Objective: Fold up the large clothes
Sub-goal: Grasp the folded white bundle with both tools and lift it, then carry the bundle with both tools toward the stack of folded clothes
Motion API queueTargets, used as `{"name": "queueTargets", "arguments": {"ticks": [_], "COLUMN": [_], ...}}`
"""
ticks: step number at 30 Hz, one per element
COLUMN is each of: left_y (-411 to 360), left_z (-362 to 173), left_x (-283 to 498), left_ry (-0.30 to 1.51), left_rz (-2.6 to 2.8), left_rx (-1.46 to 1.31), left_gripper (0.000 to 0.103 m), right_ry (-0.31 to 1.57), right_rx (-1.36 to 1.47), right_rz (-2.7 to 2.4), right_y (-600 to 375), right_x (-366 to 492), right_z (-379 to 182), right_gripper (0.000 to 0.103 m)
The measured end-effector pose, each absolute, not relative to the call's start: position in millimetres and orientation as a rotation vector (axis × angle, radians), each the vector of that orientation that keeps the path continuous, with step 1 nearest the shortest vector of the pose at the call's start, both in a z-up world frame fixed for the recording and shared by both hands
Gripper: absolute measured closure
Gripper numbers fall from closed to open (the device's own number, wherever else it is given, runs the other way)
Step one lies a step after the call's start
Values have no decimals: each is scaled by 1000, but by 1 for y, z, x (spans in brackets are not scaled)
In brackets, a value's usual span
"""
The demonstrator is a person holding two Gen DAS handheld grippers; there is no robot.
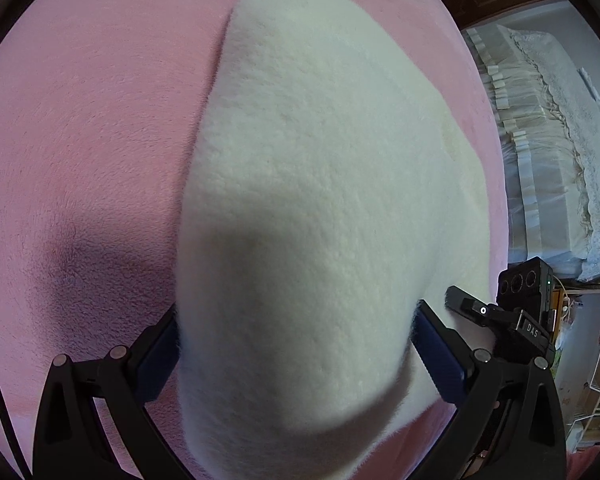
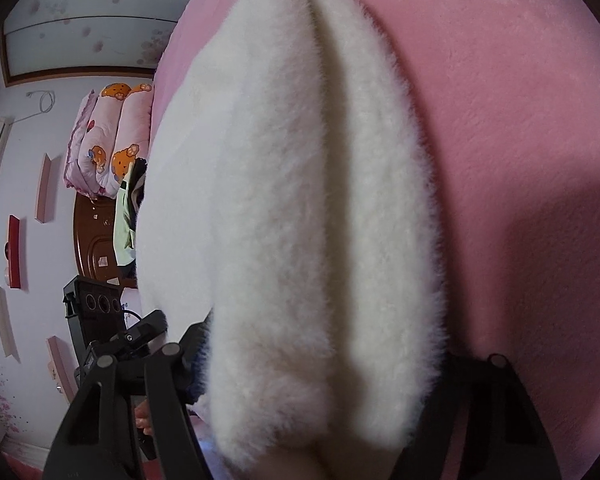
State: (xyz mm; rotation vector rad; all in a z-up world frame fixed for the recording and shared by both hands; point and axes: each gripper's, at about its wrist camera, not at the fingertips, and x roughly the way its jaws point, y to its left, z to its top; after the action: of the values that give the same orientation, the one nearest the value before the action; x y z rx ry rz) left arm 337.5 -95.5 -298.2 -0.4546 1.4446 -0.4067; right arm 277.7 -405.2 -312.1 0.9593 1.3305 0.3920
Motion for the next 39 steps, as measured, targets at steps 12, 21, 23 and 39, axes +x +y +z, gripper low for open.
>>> {"name": "queueTargets", "arguments": {"ticks": [12, 21, 23, 39], "left_y": [-83, -72, -66, 75], "left_z": [-263, -204, -189, -62], "left_x": [325, 296, 285, 220], "left_ry": [1349, 1283, 1287, 1321], "left_rz": [-316, -263, -264, -382], "left_rx": [-455, -414, -395, -374], "left_gripper": [36, 44, 45, 46], "right_ry": [1255, 1198, 1202, 1287], "right_rx": [925, 740, 739, 732], "right_rz": [385, 304, 280, 207], "right_y": [-403, -362, -353, -227], "right_x": [268, 224, 209, 124], "right_z": [-280, -205, -192, -59], "right_gripper": [63, 66, 66, 67]}}
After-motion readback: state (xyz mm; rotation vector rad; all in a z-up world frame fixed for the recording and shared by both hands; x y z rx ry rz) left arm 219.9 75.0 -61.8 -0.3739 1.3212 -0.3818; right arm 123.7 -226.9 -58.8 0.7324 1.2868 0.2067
